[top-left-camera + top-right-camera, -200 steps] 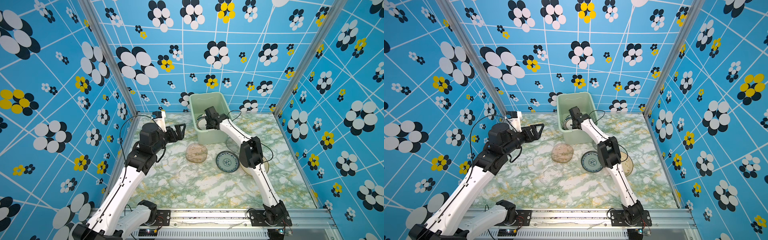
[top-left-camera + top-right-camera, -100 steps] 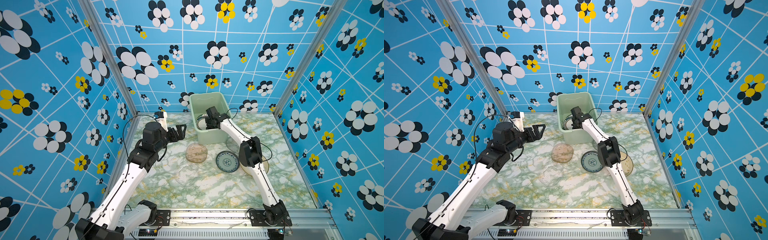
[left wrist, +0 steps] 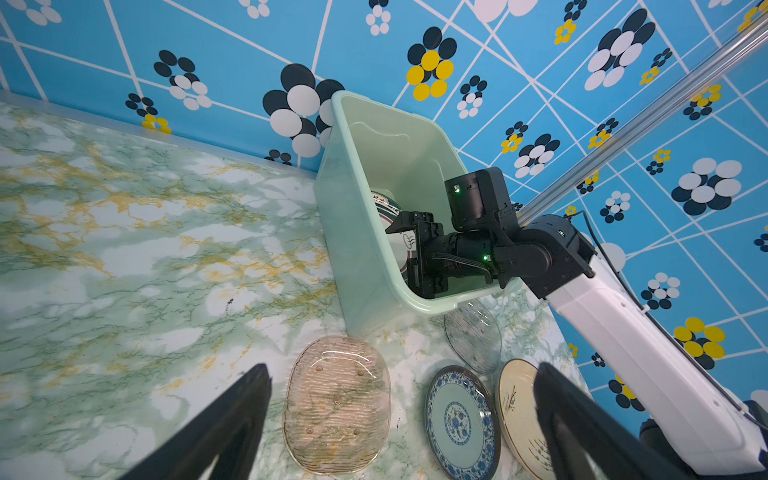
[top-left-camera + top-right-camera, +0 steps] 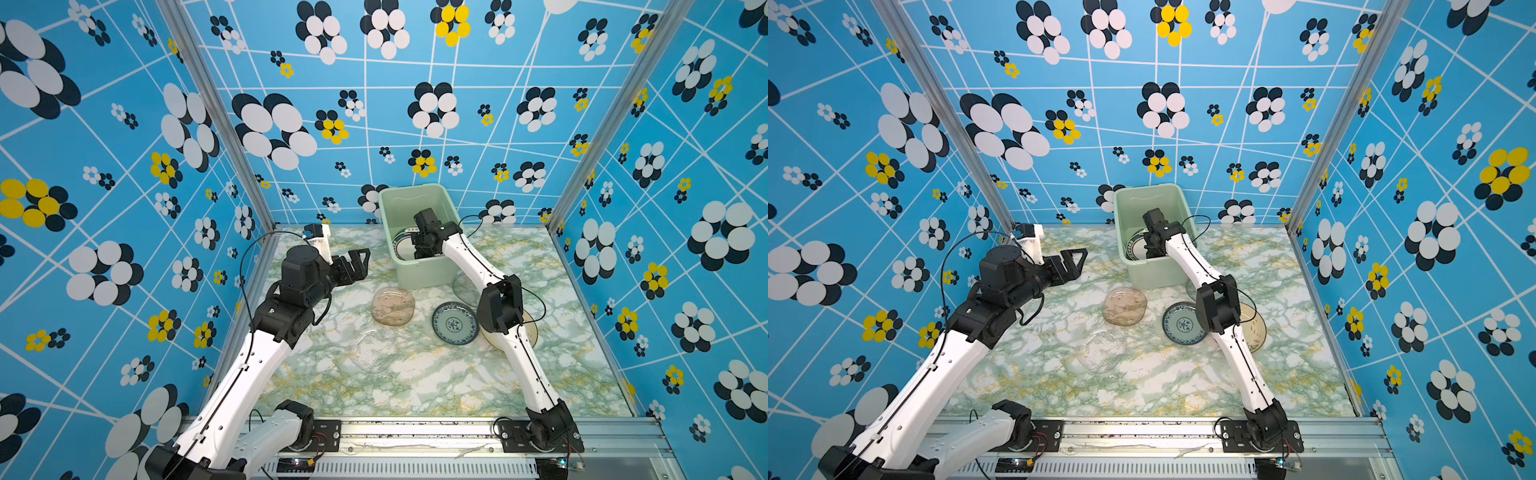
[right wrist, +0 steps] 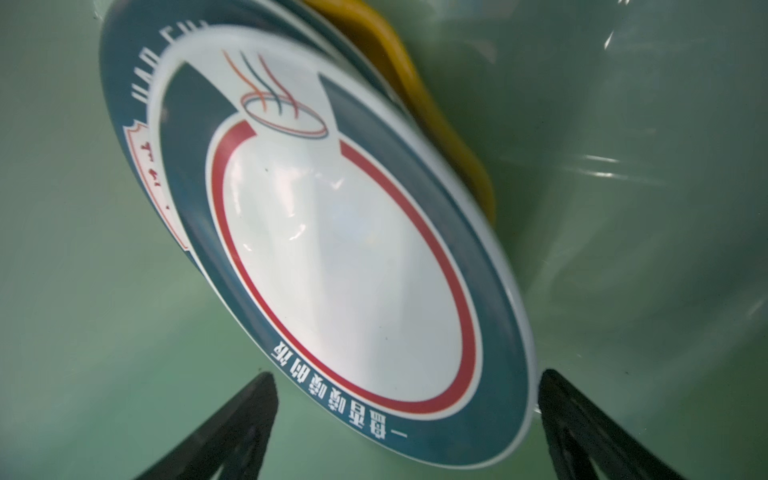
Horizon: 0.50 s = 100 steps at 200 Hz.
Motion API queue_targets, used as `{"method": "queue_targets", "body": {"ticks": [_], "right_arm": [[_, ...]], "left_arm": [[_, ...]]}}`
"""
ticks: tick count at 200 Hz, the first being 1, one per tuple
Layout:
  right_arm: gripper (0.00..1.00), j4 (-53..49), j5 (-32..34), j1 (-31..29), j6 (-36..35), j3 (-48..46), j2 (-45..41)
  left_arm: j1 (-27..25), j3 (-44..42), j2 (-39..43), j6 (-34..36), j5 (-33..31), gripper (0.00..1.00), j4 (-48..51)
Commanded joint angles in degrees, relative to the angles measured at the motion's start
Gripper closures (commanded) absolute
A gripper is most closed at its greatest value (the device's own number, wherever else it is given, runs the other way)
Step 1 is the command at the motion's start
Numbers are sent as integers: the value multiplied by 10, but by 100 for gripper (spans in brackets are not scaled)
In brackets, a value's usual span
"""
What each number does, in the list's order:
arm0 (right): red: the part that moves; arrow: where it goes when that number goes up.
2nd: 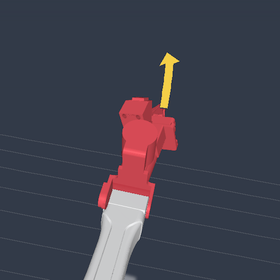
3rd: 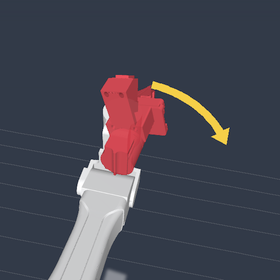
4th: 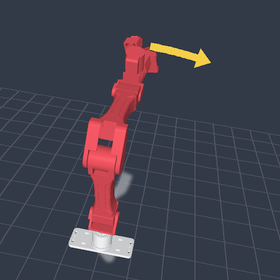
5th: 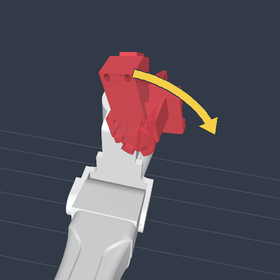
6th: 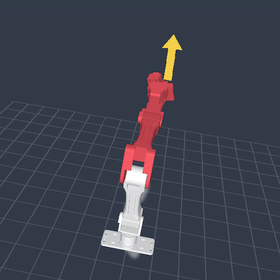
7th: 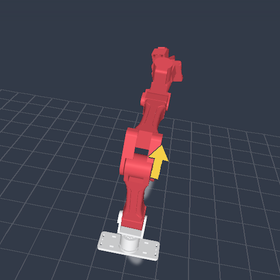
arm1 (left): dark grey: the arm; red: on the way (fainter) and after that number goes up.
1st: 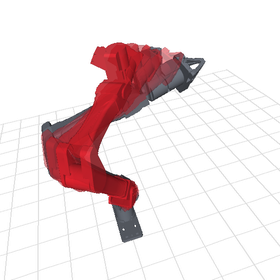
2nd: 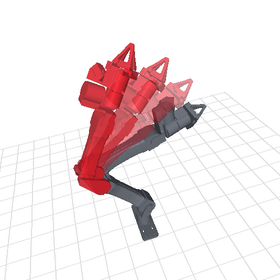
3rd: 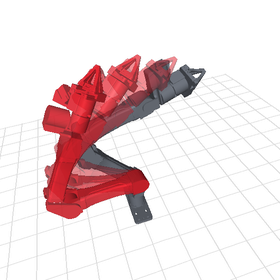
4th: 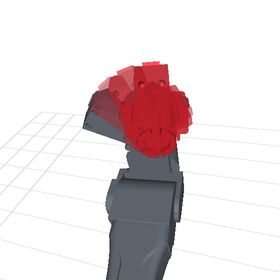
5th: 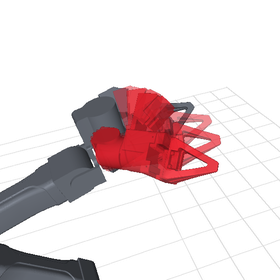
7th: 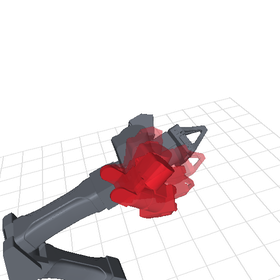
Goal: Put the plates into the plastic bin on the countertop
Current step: 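Set the plate onto the stacked plates and open the right gripper, then raise the right gripper out of the bin while the left arm swings forward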
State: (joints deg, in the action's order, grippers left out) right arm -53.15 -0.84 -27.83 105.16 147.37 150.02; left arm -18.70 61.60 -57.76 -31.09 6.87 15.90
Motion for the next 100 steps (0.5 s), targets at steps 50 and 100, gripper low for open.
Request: {"method": "queue_targets", "body": {"ticks": [50, 100], "right_arm": [[1, -18, 20, -12, -55, 32, -63], [1, -28, 19, -36, -119, 67, -90]], "left_arm": [[6, 14, 49, -7, -18, 1, 34], [5, 32, 65, -1, -11, 1, 48]]}}
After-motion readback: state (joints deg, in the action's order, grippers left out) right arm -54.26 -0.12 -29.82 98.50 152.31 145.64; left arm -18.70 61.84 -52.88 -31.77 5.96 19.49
